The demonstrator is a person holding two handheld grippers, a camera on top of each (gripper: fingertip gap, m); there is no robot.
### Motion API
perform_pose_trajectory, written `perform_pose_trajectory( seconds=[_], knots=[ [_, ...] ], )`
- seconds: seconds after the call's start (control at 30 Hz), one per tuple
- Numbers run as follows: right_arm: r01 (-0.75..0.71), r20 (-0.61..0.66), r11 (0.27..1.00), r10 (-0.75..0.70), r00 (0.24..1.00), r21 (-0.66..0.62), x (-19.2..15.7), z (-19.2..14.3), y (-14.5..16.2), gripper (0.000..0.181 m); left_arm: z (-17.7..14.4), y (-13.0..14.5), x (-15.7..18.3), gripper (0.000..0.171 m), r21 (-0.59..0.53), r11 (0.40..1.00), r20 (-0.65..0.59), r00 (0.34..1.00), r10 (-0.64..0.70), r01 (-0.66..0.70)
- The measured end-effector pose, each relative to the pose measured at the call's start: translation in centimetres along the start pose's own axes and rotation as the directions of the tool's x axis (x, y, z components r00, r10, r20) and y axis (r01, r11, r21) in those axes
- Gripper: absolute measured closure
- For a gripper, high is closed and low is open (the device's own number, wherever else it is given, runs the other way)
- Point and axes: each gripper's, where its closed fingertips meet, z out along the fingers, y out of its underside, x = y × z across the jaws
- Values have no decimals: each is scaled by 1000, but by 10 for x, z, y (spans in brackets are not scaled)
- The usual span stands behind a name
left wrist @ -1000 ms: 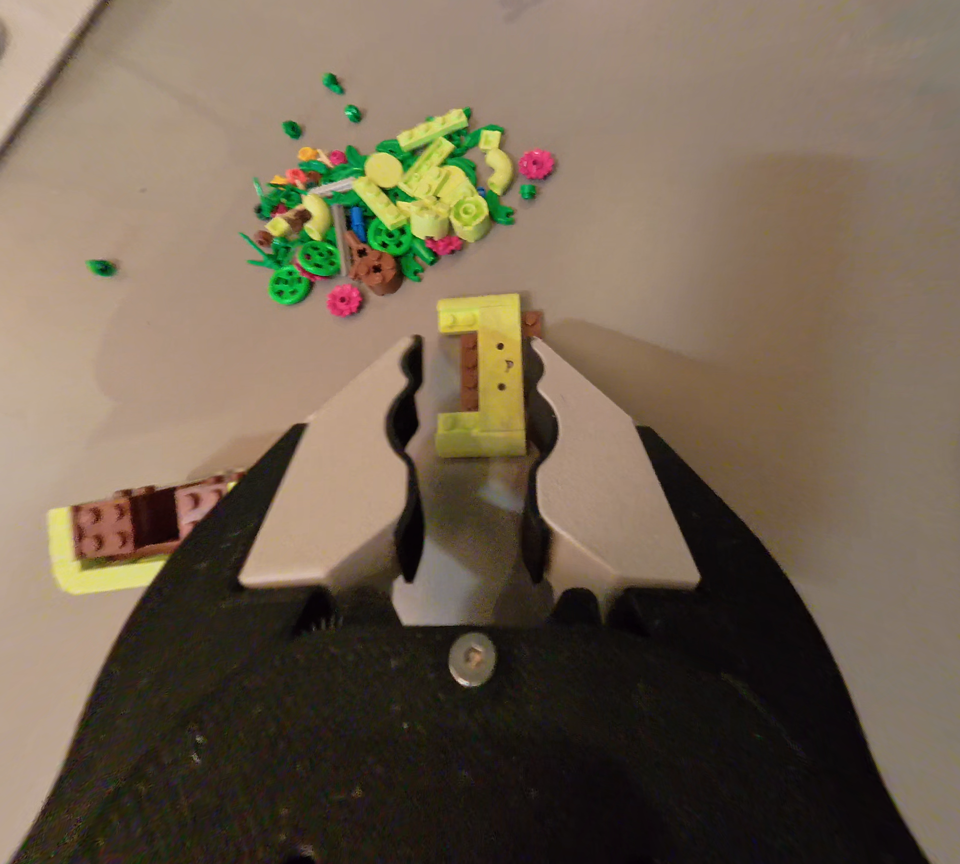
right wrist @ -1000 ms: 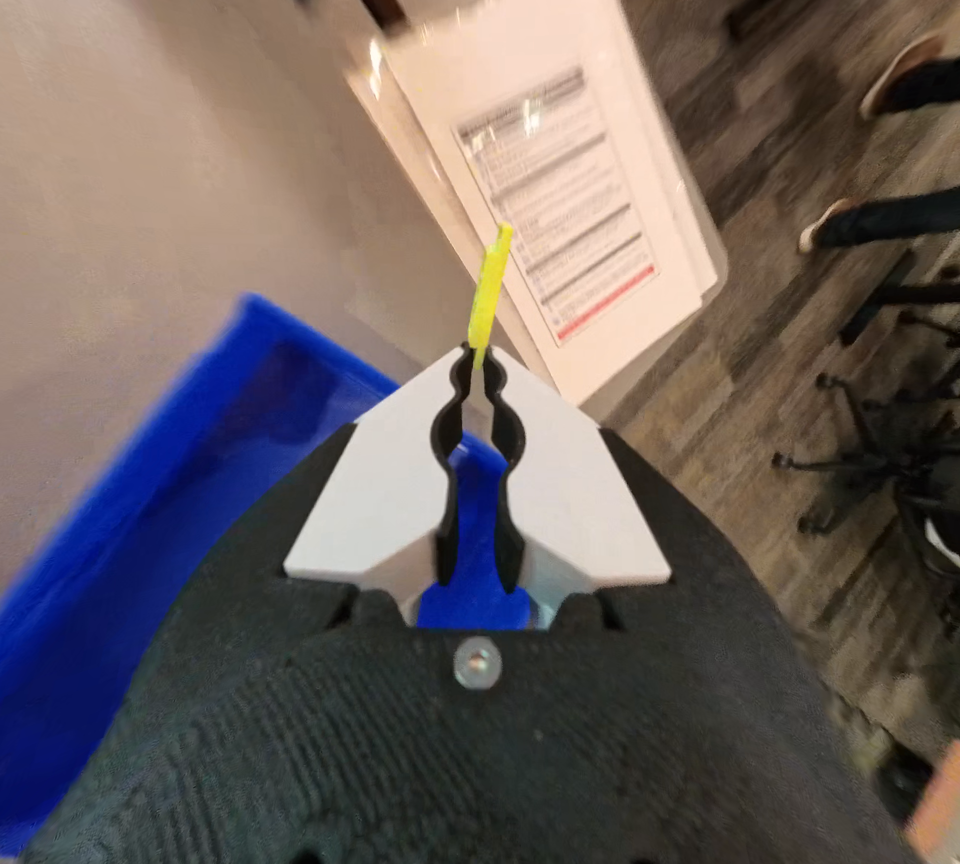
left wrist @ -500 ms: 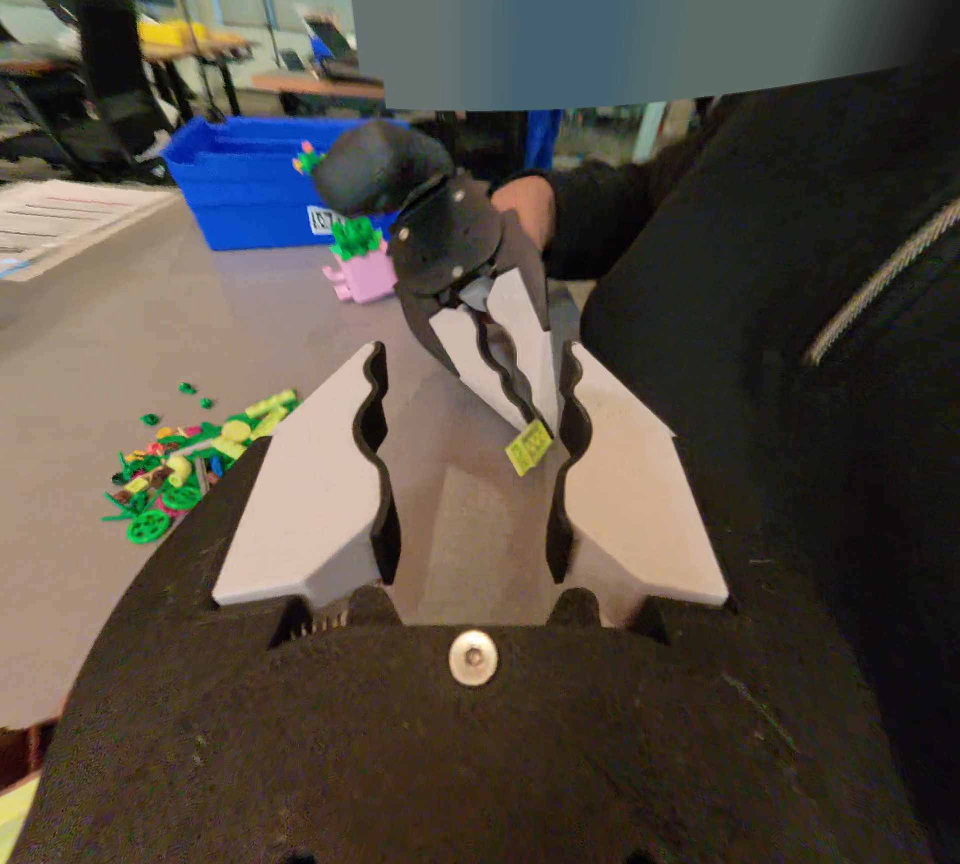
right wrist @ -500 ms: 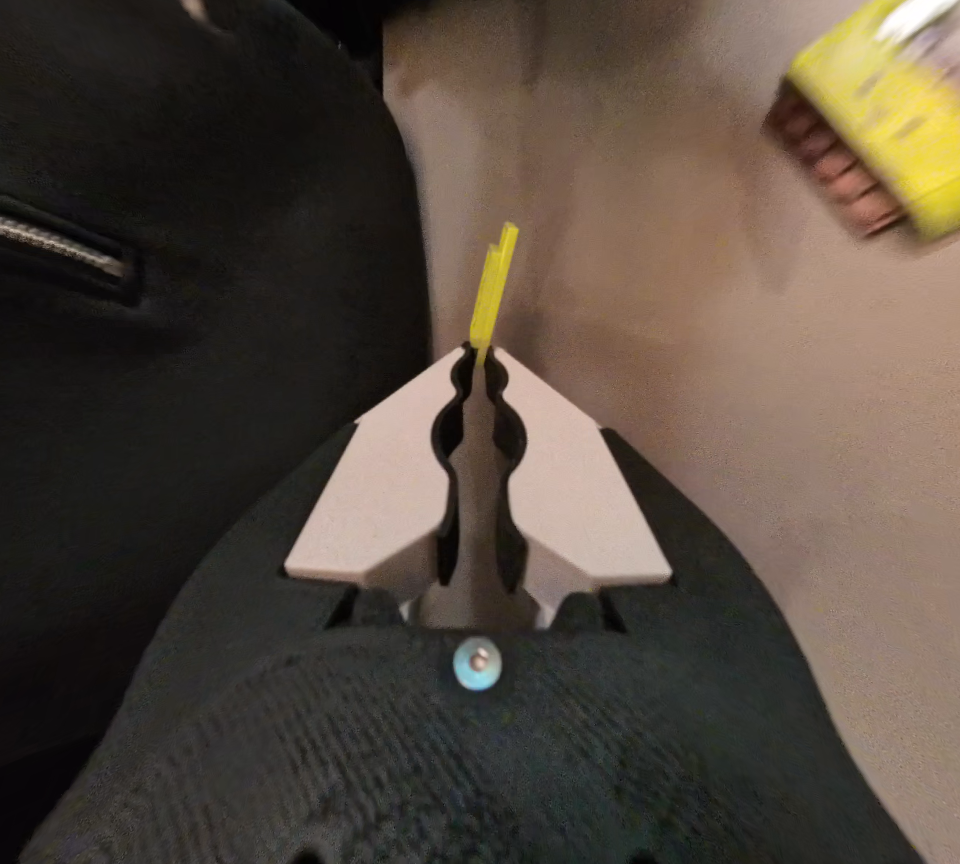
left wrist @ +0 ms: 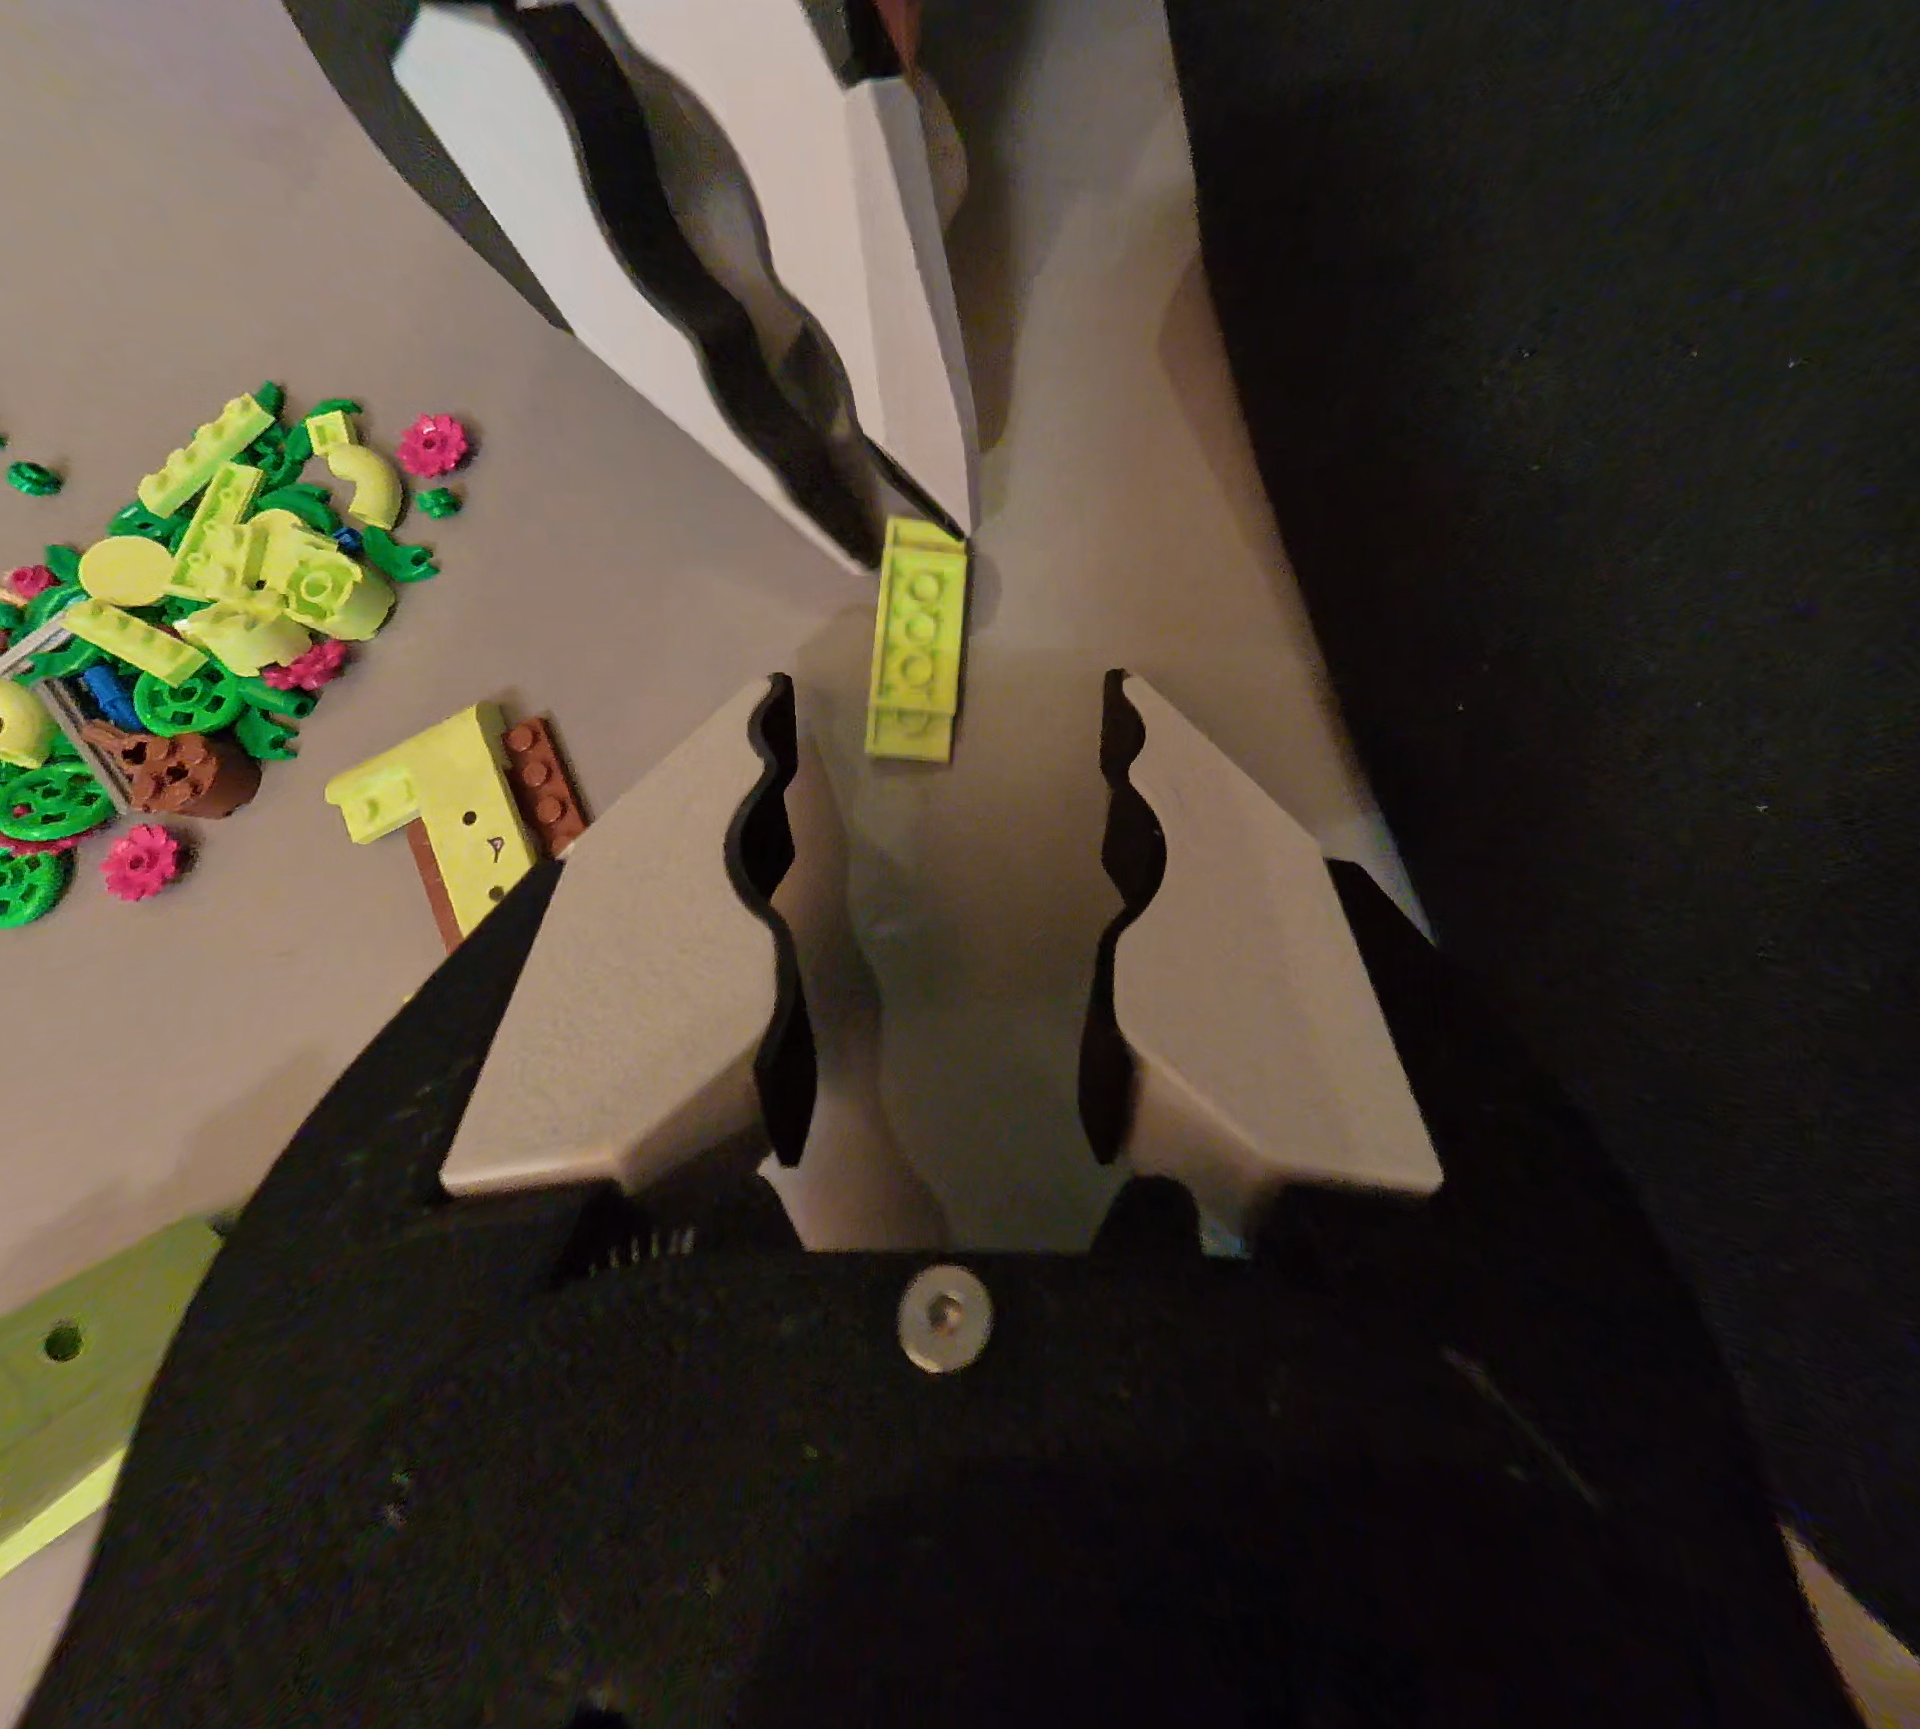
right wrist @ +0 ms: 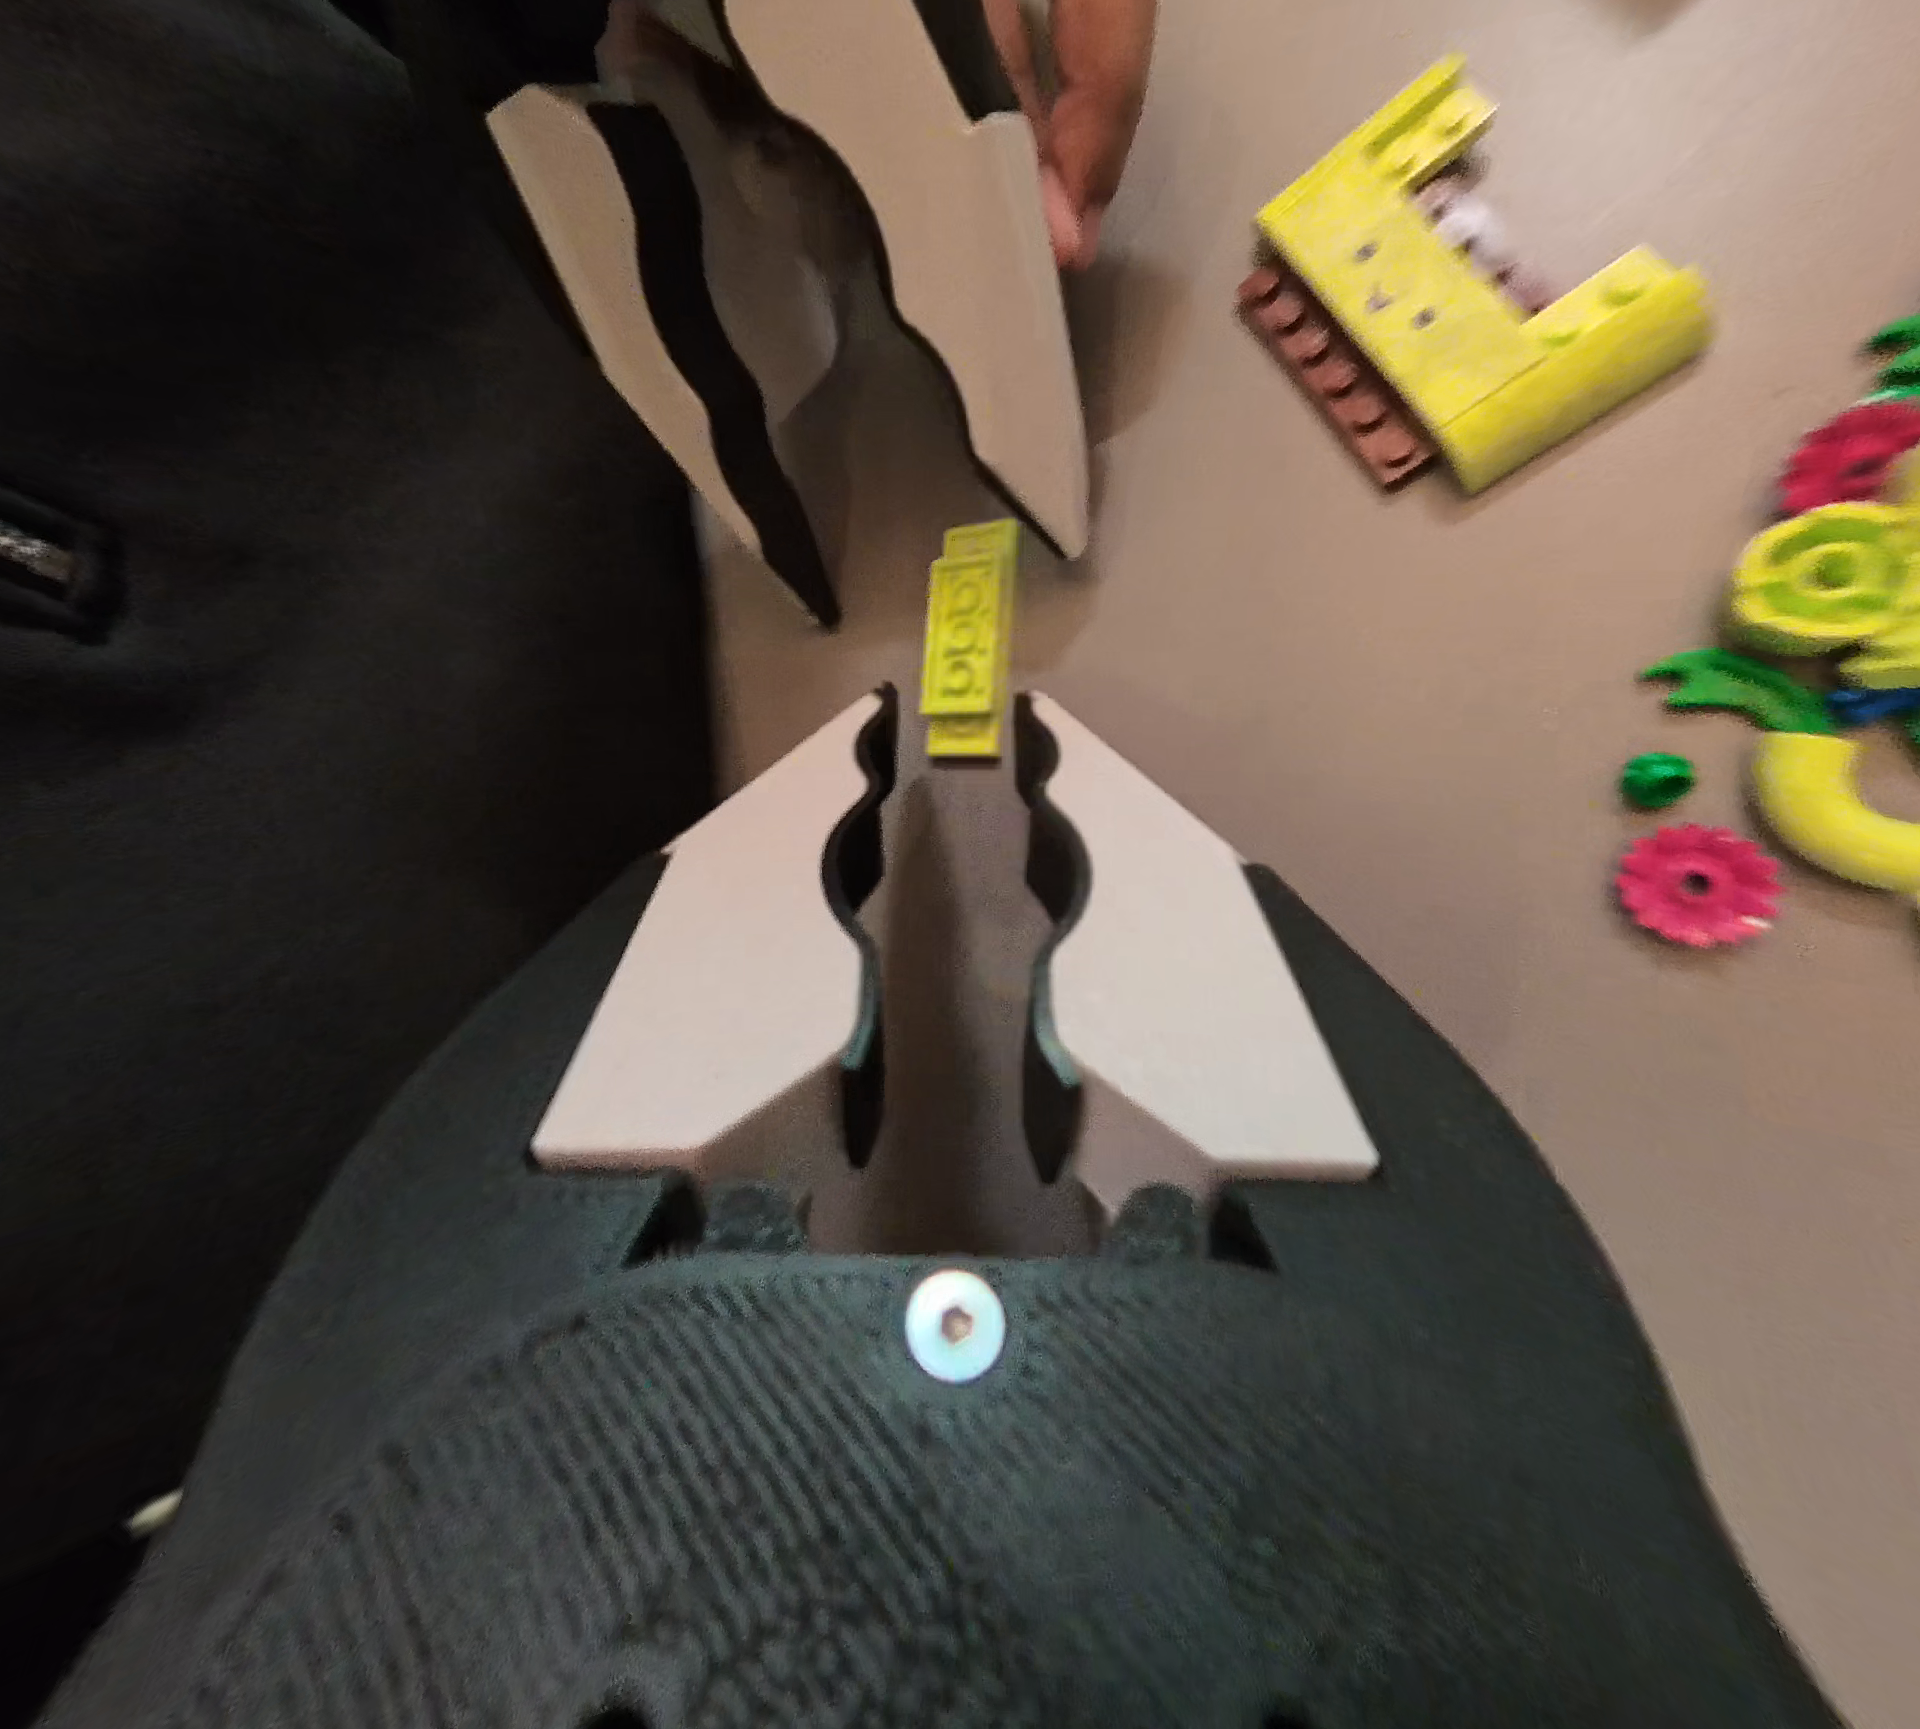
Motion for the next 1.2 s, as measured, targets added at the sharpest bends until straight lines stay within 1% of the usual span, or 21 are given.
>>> perform_pose_trajectory(
  seconds=[0.07, 0.1, 0.17, 0.23, 0.33, 0.37, 0.4, 0.47, 0.53, 0.63, 0.67, 0.7, 0.77, 1.03, 1.2],
  knots=[
    [78, -144, 995, -70, 987, 57, 12, -7, -6, 143, 0, 0, -2, 117, -4, 1000, -1, 1000, -19, 19],
    [119, -224, 990, -101, 969, 72, 18, -11, -7, 135, 1, 1, -3, 118, -11, 1000, 1, 1000, -29, 29],
    [220, -337, 972, -181, 924, 82, 22, -16, -9, 134, 2, 2, -5, 119, -16, 998, 1, 999, -52, 52],
    [296, -393, 951, -240, 888, 88, 18, -15, -10, 133, 2, 2, -7, 123, -18, 997, -3, 998, -70, 70],
    [350, -374, 927, -279, 884, 136, 4, -3, -13, 137, 2, 2, -6, 135, -18, 998, -12, 998, -67, 67],
    [356, -370, 922, -282, 885, 150, 0, -1, -15, 143, 2, 2, -6, 139, -17, 998, -7, 998, -66, 66],
    [368, -384, 917, -288, 877, 153, -1, -1, -17, 143, 2, 2, -6, 142, -17, 998, -2, 998, -65, 65],
    [393, -401, 908, -309, 862, 146, -2, 1, -18, 145, 1, 2, -7, 150, -15, 998, 2, 998, -63, 63],
    [392, -406, 914, -322, 855, 100, 1, 6, -15, 144, 1, 1, -6, 157, -14, 998, 0, 998, -61, 61],
    [419, -416, 908, -370, 831, 29, 3, 14, -10, 158, 1, 1, -6, 158, -14, 998, 2, 998, -59, 59],
    [434, -424, 901, -385, 820, 21, 3, 14, -11, 165, 1, 1, -6, 158, -14, 998, 1, 998, -58, 58],
    [447, -432, 894, -397, 810, 16, 4, 14, -12, 167, 1, 1, -5, 158, -13, 998, -2, 998, -56, 56],
    [453, -427, 892, -404, 809, 13, 4, 15, -13, 167, 1, 1, -5, 158, -12, 999, -1, 999, -53, 53],
    [403, -360, 913, -359, 861, 53, 1, 13, -13, 168, 2, 1, -3, 157, -17, 1000, 25, 1000, -7, 7],
    [389, -324, 919, -349, 879, 66, -2, 12, -12, 168, 2, 2, -1, 157, -18, 1000, 8, 1000, -7, 7]
  ],
)
